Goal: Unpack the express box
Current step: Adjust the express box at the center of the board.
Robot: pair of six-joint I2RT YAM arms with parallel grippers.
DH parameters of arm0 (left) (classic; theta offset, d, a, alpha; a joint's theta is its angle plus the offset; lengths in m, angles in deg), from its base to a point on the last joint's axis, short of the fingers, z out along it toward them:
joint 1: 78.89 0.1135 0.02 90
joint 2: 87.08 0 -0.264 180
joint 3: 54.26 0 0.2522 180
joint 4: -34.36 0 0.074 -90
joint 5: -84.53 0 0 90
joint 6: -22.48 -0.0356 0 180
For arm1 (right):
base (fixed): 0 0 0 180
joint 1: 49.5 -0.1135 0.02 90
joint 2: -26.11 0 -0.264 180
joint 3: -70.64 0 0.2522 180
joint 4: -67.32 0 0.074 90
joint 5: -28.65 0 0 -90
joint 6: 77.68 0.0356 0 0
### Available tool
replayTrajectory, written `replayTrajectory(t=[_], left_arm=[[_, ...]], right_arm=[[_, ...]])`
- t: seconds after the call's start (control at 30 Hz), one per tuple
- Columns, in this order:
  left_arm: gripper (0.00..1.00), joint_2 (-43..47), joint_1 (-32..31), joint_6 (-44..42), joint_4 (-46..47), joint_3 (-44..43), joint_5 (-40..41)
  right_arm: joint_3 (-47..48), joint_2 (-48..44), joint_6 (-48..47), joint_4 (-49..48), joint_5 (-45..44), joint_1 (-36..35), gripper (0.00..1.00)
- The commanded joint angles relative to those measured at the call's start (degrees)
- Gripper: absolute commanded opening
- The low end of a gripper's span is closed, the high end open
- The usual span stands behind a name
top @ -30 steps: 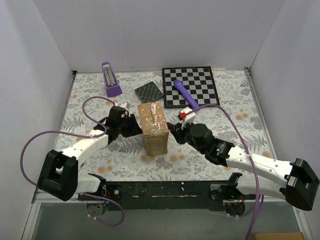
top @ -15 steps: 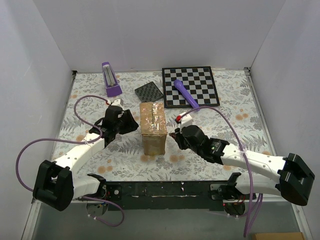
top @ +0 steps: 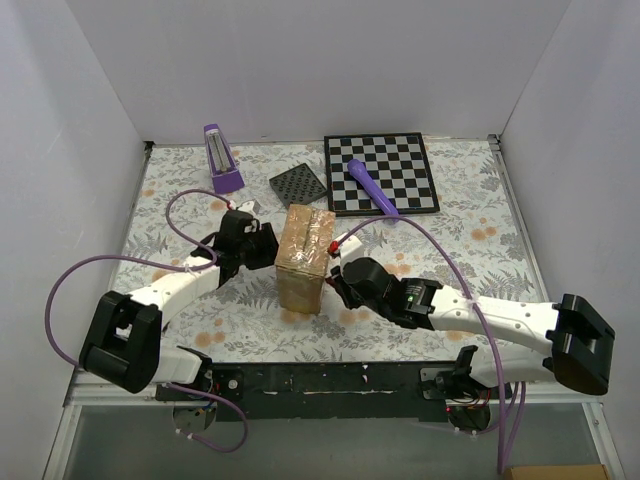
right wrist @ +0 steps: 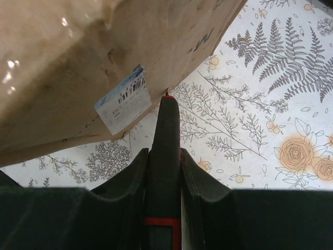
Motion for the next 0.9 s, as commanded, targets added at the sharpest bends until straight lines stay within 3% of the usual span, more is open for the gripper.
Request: replayTrajectory(t=[0.0,0.43,0.63,0.73,0.87], left_arm=[[0.44,-0.3,-2.7,-0.1,2.4,-1.2,-7.7],[0.47,-3.6,-3.4,2.6,4.1,-0.4,-8.6],[0.56,1.9,-3.3,2.9,0.2,-2.9,5.1],[0.63,6.2,-2.7,4.5,-3.4,-4.5,14.9],[0.7,14.7,-1.6,6.9,-5.5,-5.9,21.6]], right_arm=[[2.3,-1.8,2.1,-1.2,-1.0,-0.8,0.01],[3.3,-7.8,1.4,8.0,-10.1,-0.8,0.01],[6.5,-10.7,-0.9,14.7,-17.2,-0.8,0.01],[8.7,-13.2,-2.2,17.8,-20.9,-0.7,0.01],[12.8,-16.9,-3.9,21.3,-23.8,-0.6,0.01]])
